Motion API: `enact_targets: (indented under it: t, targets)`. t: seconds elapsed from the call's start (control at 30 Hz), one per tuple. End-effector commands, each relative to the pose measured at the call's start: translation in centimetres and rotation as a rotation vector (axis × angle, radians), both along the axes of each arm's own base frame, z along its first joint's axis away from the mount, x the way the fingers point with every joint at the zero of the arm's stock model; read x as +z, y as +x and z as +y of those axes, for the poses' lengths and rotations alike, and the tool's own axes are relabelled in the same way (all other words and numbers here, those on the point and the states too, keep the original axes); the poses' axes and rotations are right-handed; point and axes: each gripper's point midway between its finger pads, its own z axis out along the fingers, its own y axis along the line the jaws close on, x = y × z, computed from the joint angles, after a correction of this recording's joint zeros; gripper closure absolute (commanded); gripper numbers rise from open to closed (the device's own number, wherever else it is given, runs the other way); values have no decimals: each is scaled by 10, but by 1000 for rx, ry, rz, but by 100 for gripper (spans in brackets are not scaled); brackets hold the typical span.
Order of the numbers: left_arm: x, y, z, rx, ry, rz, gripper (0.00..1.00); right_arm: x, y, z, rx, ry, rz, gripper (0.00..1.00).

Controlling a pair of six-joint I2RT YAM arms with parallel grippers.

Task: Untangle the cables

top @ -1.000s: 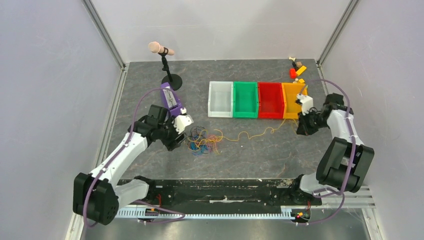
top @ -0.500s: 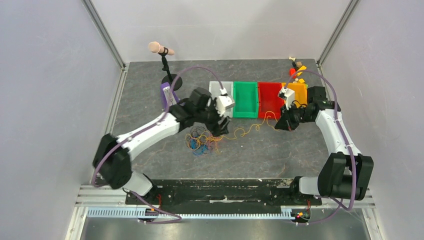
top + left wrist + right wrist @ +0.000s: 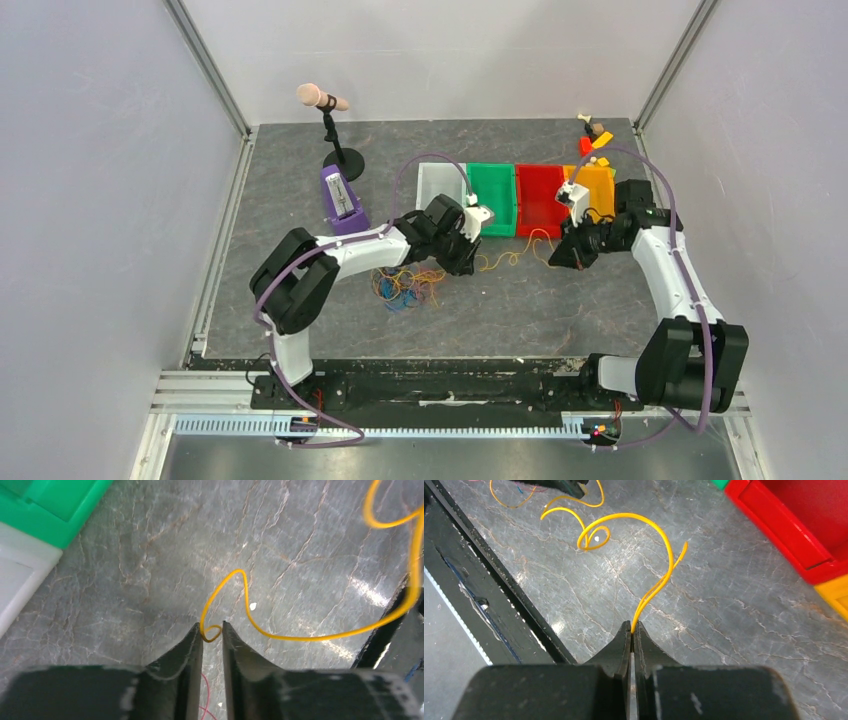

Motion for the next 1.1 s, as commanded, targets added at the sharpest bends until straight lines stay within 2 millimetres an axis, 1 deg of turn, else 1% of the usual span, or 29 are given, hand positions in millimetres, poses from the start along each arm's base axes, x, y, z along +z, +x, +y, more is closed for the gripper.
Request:
enact_targets:
  t: [0.0,0.03,0.13,0.17,0.2,0.23,0.3,0.33,0.4,0.43,0.47,0.53,0.57,0.6,0.63,0.73,0.8,0.83,0.97,1.07]
  targets:
    - [68,12,-35,24,-232,-53,91,0,-4,8,20,42,-7,100]
    - [80,8,-37,16,-263,-52,97,-1,-2,9,16,55,-8,100]
    - [137,-8,-43,-57,-398,-78,98,2,2,18,20,101,-9,100]
    - [156,-13,-42,-70,-439,-88,98,6,3,24,31,118,-15,100]
    - [171,-18,-40,-78,-470,-84,98,10,5,29,41,132,-24,100]
    - [192,-21,-40,-90,-529,-102,98,17,7,37,61,152,-39,100]
    - [215,-28,-35,-96,-594,-96,98,33,10,53,93,192,-74,100]
    - [223,-30,-33,-86,-615,-84,98,42,11,59,109,213,-100,100]
    - [232,-32,-29,-67,-652,-43,98,60,11,78,158,248,-144,100]
    - [235,-32,-27,-58,-668,-22,98,69,11,84,170,270,-161,100]
    - [235,-33,-26,-54,-672,-8,98,76,10,89,179,290,-176,98]
    - [232,-33,-24,-41,-674,17,98,91,10,99,183,335,-214,90]
    - [231,-33,-24,-34,-681,31,98,98,10,104,184,358,-238,89]
    - [229,-31,-23,-26,-681,40,98,103,9,109,190,376,-255,87]
    - [229,-30,-22,-20,-684,42,98,107,7,113,199,388,-277,82]
    - [229,-24,-17,13,-697,55,98,109,0,122,235,396,-302,74]
    - [231,-23,-16,15,-704,60,98,107,-3,125,247,394,-299,62]
    - [233,-24,-17,9,-708,62,98,106,-3,127,249,390,-300,59]
    - [235,-28,-19,-3,-727,97,98,105,6,134,224,371,-328,44]
    - [240,-31,-21,-5,-754,134,98,106,18,140,187,348,-374,41]
